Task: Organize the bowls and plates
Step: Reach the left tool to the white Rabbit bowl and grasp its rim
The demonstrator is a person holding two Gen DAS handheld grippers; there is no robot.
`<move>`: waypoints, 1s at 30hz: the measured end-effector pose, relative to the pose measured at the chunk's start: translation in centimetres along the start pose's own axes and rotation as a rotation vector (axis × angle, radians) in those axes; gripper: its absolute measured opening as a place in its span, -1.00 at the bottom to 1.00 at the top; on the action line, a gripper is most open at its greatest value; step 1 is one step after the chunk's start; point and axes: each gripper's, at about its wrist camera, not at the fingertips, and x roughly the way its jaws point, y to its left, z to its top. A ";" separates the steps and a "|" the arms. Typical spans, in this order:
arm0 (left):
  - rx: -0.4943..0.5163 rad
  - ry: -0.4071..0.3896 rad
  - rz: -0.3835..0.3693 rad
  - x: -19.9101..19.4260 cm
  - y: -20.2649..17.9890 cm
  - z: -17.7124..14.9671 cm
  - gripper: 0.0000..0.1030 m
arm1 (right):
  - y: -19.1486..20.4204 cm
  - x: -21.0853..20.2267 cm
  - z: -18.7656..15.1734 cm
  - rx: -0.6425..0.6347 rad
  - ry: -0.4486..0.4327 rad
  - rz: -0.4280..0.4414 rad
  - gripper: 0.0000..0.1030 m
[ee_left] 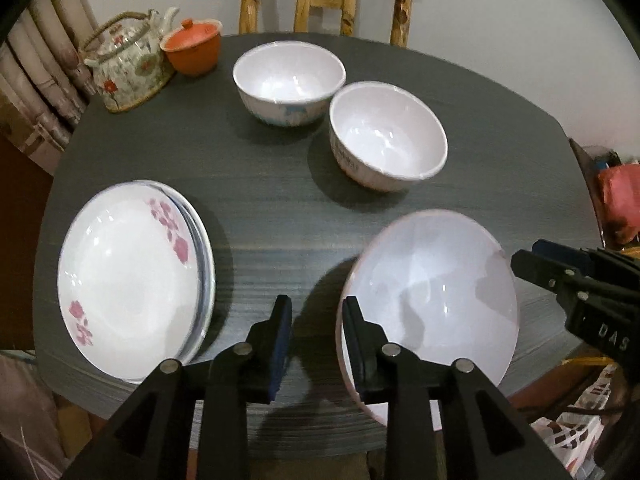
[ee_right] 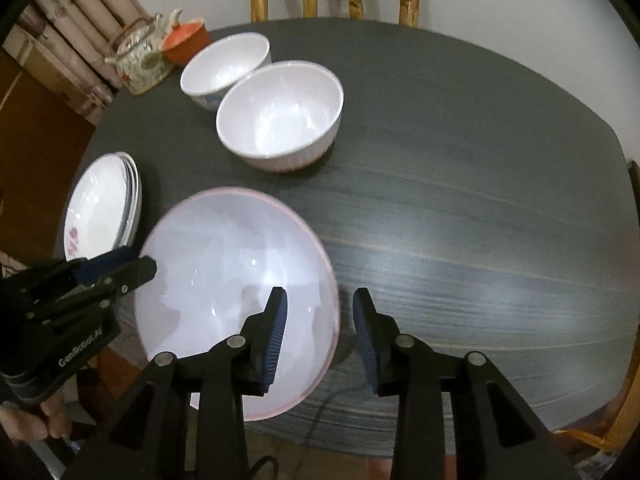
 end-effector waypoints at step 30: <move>-0.186 0.050 -0.076 6.3 0.2 11.2 -0.48 | -3.0 5.4 12.4 -0.019 0.062 0.032 -0.38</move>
